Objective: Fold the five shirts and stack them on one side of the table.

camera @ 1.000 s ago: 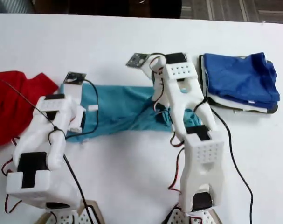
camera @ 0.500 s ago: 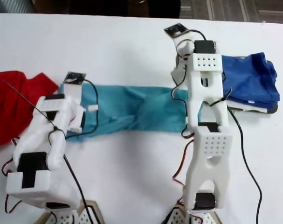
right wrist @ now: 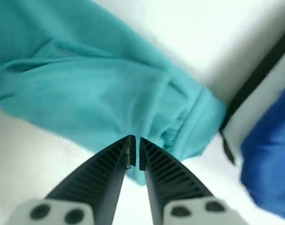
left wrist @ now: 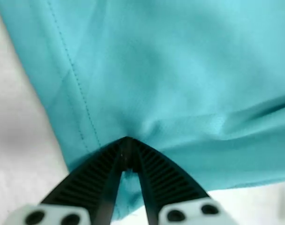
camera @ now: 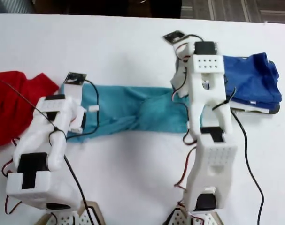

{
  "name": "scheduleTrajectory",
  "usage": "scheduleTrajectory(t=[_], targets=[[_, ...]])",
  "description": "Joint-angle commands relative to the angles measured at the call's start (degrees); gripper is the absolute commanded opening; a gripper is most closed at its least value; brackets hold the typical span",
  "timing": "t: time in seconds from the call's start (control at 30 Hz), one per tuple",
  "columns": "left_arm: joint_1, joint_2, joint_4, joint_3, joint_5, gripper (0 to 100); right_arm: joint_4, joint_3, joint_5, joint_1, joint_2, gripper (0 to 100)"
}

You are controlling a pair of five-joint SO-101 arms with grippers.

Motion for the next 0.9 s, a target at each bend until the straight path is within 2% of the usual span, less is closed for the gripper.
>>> scheduleTrajectory(t=[0.0,0.2,0.43,0.63,0.87], targets=[[0.2,0.4,-1.8,-0.1,-0.3,3,-7.1,13.6,1.2,-2.0,-10.8,2.0],[0.2,0.4,-1.8,-0.1,-0.3,3,-25.0,33.3,1.7,1.1,-13.9,2.0],[0.2,0.4,-1.8,-0.1,-0.3,3,-38.2,35.4,1.9,10.1,-9.1,2.0],[0.2,0.4,-1.8,-0.1,-0.3,3,-30.4,30.7,4.0,10.2,-7.6,2.0],[0.2,0.4,-1.8,-0.1,-0.3,3,-21.8,27.7,2.2,4.6,-20.4,2.0]])
